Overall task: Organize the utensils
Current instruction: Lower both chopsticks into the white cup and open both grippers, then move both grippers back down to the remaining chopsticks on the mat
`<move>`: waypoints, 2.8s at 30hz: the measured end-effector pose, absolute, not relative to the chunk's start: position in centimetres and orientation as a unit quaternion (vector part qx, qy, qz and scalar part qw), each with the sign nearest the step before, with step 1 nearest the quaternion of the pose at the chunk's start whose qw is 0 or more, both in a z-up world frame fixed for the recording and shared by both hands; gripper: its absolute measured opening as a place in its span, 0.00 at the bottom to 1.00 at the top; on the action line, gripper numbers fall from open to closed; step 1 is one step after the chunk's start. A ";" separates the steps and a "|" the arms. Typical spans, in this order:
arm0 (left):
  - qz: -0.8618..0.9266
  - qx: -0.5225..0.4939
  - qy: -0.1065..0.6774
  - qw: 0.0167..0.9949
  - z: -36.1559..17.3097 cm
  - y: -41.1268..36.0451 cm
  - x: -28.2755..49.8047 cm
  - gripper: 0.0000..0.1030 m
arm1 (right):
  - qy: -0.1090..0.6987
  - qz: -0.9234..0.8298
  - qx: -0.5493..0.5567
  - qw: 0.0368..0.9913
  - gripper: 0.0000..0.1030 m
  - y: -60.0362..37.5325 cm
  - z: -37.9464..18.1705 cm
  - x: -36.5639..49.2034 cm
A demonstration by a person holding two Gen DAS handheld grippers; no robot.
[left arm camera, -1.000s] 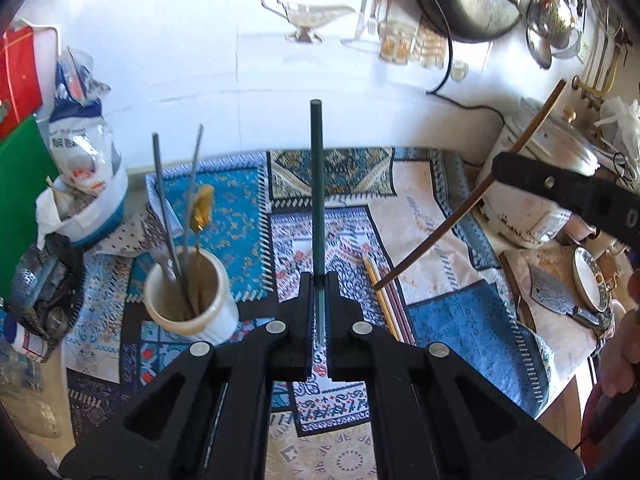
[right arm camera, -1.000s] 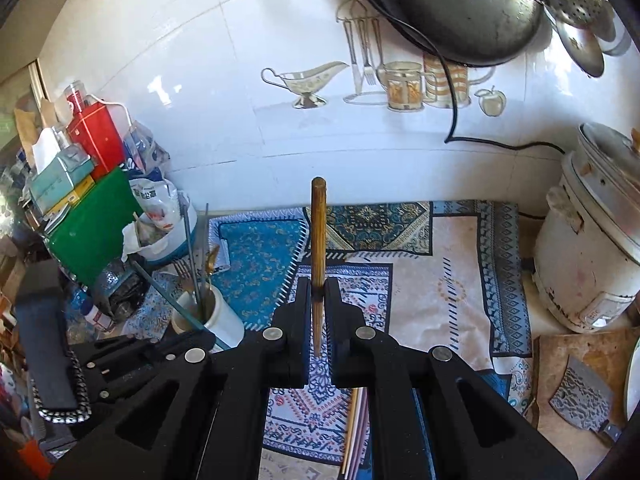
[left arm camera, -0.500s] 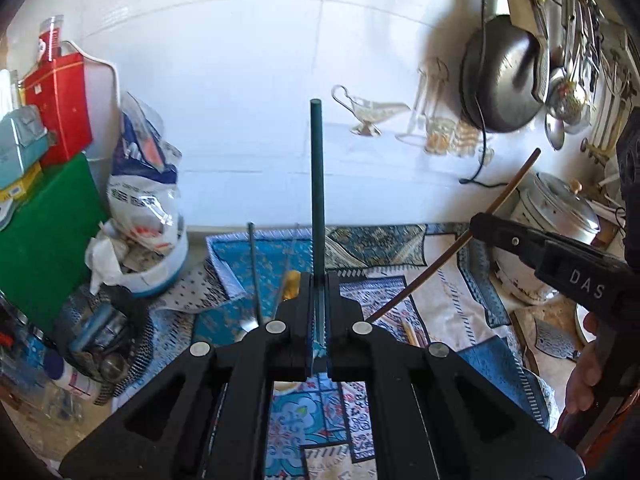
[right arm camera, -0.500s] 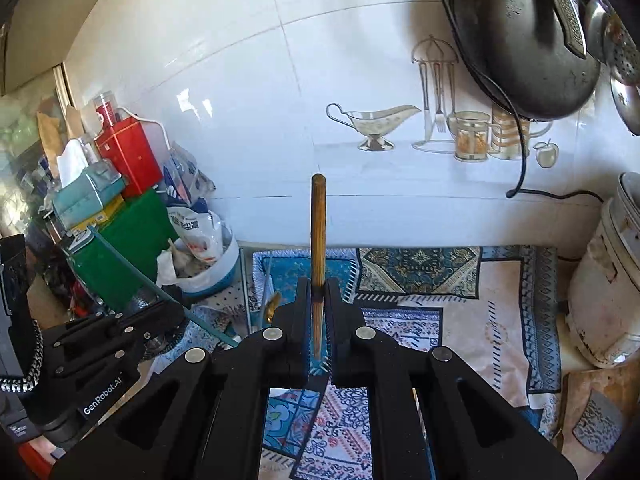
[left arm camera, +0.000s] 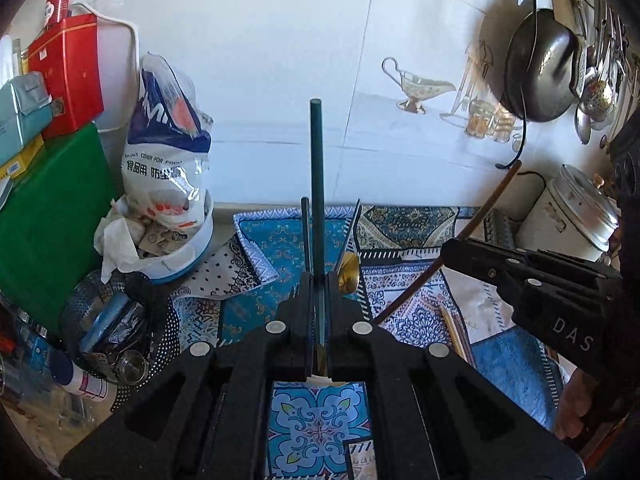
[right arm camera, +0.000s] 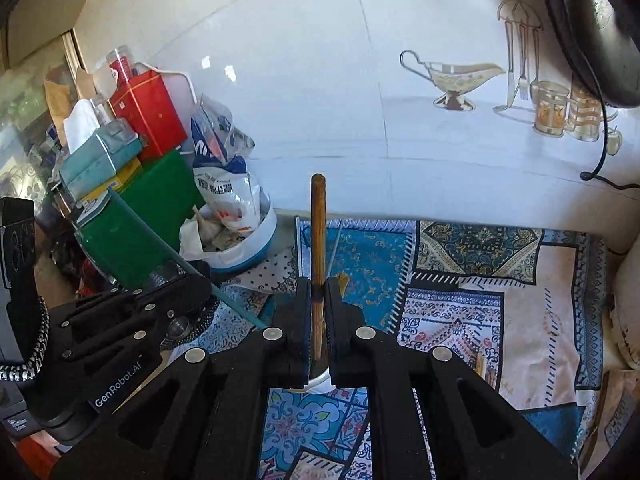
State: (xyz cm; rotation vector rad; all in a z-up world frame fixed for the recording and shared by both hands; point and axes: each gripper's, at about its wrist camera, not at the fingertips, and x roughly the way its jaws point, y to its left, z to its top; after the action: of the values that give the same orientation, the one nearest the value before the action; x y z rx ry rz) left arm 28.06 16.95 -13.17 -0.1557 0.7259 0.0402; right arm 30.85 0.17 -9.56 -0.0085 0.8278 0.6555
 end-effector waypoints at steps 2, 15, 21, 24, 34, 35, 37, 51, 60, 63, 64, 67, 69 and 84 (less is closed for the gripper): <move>0.014 -0.077 0.374 0.924 -14.4 17.2 28.5 0.02 | 0.415 0.315 -0.010 0.853 0.06 0.9 -10.8 31.1; -0.025 -0.092 0.452 0.887 -19.2 19.2 32.1 0.02 | 0.493 0.288 -0.038 0.820 0.06 3.3 -15.7 34.3; -0.023 -0.105 0.454 0.885 -19.4 20.0 33.8 0.03 | 0.484 0.279 -0.061 0.827 0.06 4.0 -15.4 35.2; -0.016 -0.112 0.444 0.889 -18.8 20.4 33.9 0.03 | 0.480 0.281 -0.065 0.829 0.07 4.0 -15.0 35.2; 0.009 -0.100 0.405 0.909 -16.0 19.7 32.4 0.11 | 0.450 0.278 -0.060 0.847 0.22 2.0 -12.8 34.2; 0.010 -0.100 0.401 0.911 -15.7 19.4 32.2 0.14 | 0.447 0.277 -0.058 0.848 0.23 1.6 -12.6 34.2; 0.006 -0.100 0.395 0.913 -15.0 18.8 32.0 0.20 | 0.442 0.275 -0.054 0.852 0.24 0.6 -12.1 33.9; -0.024 -0.076 0.392 0.917 -13.9 10.5 31.5 0.24 | 0.441 0.229 -0.026 0.867 0.30 -8.3 -11.9 32.6; -0.045 -0.064 0.418 0.905 -15.8 4.5 31.7 0.34 | 0.462 0.193 -0.013 0.865 0.30 -14.6 -13.9 32.2; -0.050 -0.059 0.436 0.897 -17.3 2.7 32.0 0.34 | 0.473 0.185 -0.013 0.861 0.30 -16.2 -14.8 31.9; -0.052 -0.059 0.444 0.893 -17.9 2.2 32.2 0.35 | 0.478 0.182 -0.013 0.859 0.30 -16.8 -15.2 31.9; -0.054 -0.059 0.469 0.879 -20.1 0.5 32.9 0.35 | 0.491 0.175 -0.012 0.853 0.30 -18.3 -16.4 31.7; -0.055 -0.059 0.488 0.869 -21.8 -0.5 33.5 0.35 | 0.499 0.171 -0.009 0.850 0.30 -19.3 -17.0 31.6; -0.065 -0.095 0.586 0.802 -31.6 -4.8 36.9 0.32 | 0.553 0.148 0.014 0.820 0.30 -24.1 -21.9 31.6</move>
State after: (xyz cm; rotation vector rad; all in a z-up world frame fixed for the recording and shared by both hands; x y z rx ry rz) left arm 36.86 -4.81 -31.58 -0.2047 1.2561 -0.1387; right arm 31.59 -24.09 -21.93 0.0302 1.1774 0.3142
